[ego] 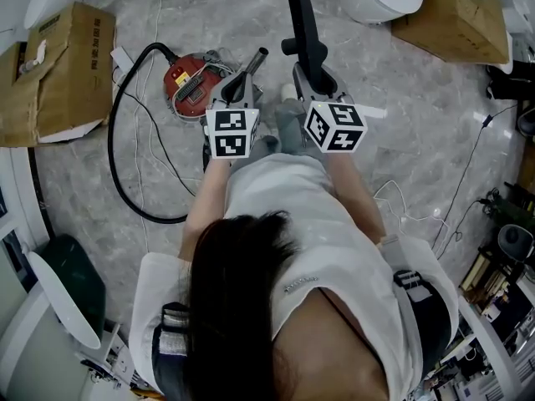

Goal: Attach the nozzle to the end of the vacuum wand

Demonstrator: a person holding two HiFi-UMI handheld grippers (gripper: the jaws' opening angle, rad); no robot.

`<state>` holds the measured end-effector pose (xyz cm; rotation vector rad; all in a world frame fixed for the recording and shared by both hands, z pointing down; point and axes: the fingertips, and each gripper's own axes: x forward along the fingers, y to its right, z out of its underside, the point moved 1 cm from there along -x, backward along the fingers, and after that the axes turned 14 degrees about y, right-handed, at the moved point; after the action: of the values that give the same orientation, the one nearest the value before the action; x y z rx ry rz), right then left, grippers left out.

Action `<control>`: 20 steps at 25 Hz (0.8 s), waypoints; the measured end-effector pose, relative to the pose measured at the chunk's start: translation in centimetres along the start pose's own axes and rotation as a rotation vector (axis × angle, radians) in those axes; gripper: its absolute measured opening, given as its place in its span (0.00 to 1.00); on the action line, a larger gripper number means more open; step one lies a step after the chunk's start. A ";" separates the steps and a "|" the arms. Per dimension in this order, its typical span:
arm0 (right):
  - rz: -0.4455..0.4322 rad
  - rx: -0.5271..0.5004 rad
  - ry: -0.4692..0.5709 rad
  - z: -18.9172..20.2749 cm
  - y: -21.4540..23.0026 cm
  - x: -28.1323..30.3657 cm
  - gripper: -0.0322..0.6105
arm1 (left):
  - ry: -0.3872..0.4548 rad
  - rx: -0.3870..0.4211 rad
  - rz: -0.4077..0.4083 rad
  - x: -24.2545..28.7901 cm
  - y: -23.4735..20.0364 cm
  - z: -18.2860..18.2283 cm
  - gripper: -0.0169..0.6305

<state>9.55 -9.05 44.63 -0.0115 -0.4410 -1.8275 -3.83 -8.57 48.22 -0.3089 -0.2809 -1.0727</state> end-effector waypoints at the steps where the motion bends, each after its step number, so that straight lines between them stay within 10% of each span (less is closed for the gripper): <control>1: -0.004 0.000 -0.004 0.0 0.2 0.3 0.25 | -0.008 0.011 -0.006 0.3 0.0 0.1 0.03; 20: -0.112 -0.011 -0.093 0.6 1.9 5.0 0.25 | -0.175 0.062 0.040 4.9 -0.6 4.0 0.03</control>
<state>9.62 -13.92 46.88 -0.0809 -0.5060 -1.9454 -2.45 -11.31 53.78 -0.3521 -0.4621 -0.9975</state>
